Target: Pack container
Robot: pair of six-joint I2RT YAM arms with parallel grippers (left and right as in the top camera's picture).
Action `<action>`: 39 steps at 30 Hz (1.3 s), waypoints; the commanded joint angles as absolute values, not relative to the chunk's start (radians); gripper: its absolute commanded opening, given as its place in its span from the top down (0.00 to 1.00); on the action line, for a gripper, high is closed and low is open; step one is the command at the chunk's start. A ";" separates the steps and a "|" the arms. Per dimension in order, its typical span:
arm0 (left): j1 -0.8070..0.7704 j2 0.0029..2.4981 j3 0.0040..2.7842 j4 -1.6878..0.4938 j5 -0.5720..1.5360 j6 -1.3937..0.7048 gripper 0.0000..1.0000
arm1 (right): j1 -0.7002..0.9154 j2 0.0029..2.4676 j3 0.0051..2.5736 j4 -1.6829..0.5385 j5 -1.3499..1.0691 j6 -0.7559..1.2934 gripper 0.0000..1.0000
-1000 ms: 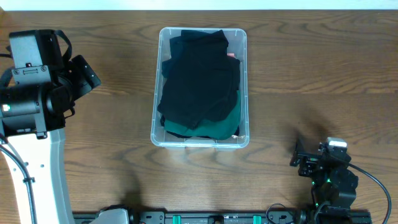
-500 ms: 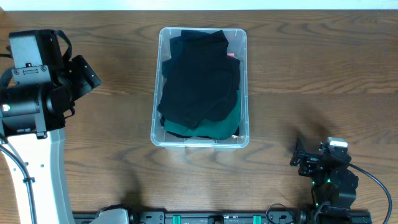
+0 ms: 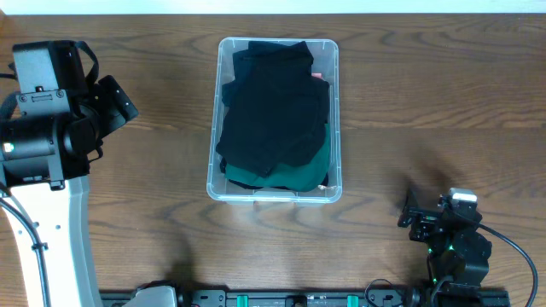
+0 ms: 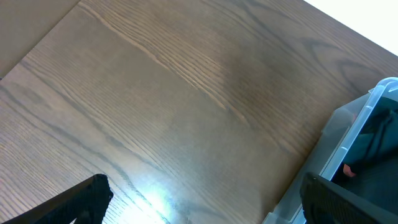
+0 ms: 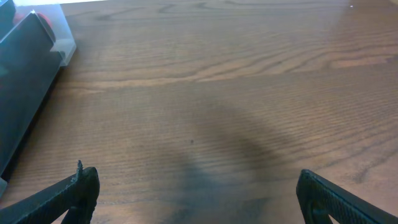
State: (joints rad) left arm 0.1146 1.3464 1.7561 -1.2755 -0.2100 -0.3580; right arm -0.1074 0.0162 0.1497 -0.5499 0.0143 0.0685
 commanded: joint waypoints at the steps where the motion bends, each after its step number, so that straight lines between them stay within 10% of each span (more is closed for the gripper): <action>1: 0.119 1.351 1.760 -1.276 -0.222 -0.341 0.02 | -0.111 0.006 0.146 -0.549 0.007 0.081 0.01; 17: 0.118 1.249 1.652 -1.144 -0.237 -0.229 0.02 | -0.111 0.006 0.146 -0.549 0.007 0.081 0.01; 25: 0.113 0.957 1.198 -0.664 0.083 0.134 0.02 | -0.111 0.006 0.146 -0.549 0.007 0.081 0.01; 39: 0.033 0.350 0.464 -0.492 0.236 0.081 0.02 | -0.111 0.006 0.146 -0.549 0.007 0.081 0.01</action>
State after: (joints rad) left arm 0.0368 0.4355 0.5503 -0.5102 0.1894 0.1047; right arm -0.1074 0.0120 0.1493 -0.5491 0.0139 0.0685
